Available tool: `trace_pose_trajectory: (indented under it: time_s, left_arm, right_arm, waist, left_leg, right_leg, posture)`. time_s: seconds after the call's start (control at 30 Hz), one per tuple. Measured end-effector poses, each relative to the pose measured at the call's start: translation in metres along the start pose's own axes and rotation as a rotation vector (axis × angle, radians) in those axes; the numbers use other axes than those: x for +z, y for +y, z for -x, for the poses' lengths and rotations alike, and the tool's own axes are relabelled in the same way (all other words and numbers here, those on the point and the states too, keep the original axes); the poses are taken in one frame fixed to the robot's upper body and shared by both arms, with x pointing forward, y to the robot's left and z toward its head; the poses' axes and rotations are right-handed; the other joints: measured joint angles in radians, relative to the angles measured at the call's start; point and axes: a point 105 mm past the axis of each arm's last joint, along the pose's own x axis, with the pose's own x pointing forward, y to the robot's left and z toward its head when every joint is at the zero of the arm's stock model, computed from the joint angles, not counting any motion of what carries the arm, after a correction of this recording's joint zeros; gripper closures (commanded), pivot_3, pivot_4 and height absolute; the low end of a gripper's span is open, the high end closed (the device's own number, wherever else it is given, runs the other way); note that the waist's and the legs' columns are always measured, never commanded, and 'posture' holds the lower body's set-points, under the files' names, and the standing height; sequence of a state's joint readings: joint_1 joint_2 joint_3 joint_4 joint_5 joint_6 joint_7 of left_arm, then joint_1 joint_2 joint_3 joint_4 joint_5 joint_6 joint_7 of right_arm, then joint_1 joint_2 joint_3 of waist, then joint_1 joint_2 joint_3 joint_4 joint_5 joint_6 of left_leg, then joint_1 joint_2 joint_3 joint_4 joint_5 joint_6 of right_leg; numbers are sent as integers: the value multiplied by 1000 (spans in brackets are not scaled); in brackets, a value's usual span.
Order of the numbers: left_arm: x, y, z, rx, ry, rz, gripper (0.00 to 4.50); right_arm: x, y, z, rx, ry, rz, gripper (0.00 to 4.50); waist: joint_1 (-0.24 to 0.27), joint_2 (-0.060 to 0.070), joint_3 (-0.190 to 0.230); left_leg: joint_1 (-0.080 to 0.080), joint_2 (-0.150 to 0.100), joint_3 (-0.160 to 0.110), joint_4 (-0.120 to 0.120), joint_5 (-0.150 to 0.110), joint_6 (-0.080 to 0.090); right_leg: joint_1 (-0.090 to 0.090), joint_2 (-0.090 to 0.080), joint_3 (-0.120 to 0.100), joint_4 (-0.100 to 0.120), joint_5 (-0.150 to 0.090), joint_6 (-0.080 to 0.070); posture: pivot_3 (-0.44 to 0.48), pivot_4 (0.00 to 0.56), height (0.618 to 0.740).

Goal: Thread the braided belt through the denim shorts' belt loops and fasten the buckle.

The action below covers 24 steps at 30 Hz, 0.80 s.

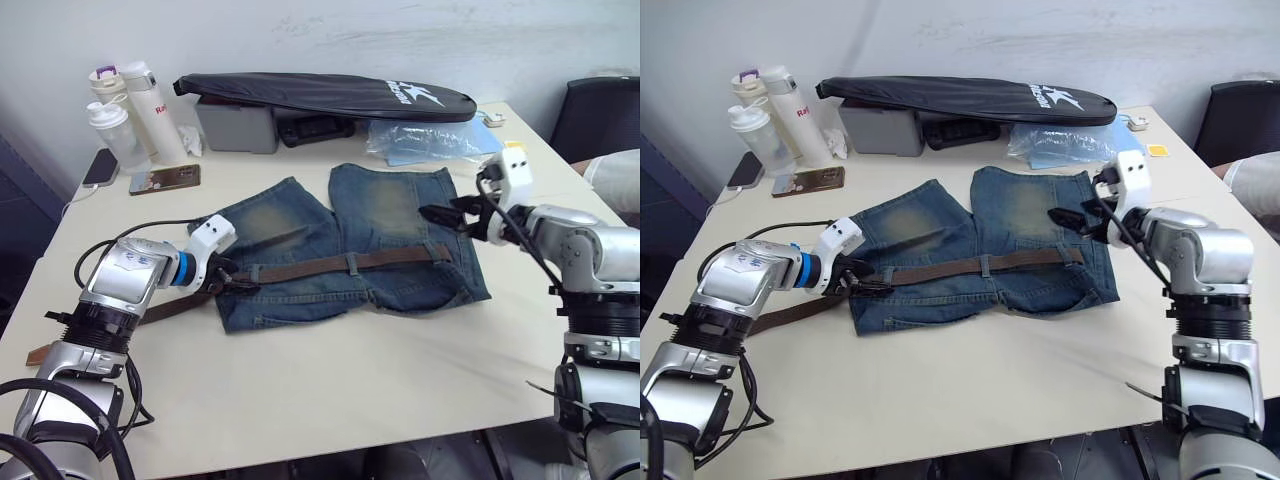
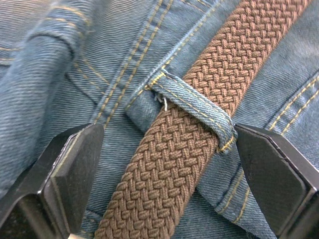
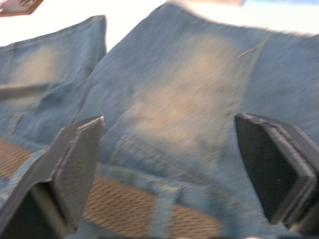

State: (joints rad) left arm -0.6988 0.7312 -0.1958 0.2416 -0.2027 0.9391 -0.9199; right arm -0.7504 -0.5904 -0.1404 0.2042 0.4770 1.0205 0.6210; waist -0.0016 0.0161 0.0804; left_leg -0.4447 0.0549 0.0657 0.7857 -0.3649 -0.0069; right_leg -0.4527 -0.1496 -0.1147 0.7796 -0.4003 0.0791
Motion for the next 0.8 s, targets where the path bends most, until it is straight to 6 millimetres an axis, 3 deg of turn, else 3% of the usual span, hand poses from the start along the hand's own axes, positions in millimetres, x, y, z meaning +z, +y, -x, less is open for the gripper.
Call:
trace_pose_trajectory:
  time_s: [0.13,0.33,0.57,0.8]
  left_arm:
    - [5,0,1,-3,-10,-2,0]
    - [6,-1,1,-9,-13,0,0]
    - [6,-2,1,-16,-15,1,0]
    - [4,-2,4,-22,-11,9,0]
  right_arm:
    - [-25,-5,-7,5,70,-101,34]
    - [-36,-19,-10,-26,96,-106,34]
    - [-38,-25,-11,-34,111,-69,34]
    - [-28,-36,2,-67,107,-54,34]
  waist:
    - [0,3,-2]
    - [0,1,-3]
    - [0,1,-3]
    - [-1,1,-3]
  left_leg:
    - [-9,-2,1,1,2,4]
    - [-11,-5,1,1,4,7]
    - [-12,-5,0,1,4,8]
    - [-14,-5,0,2,6,10]
  right_leg:
    - [-11,0,5,8,1,-2]
    - [-11,0,5,12,3,-5]
    - [-11,0,5,13,3,-5]
    - [-11,-1,7,13,2,-6]
  posture:
    - [0,150,622]
    - [0,150,622]
    - [0,150,622]
    - [0,150,622]
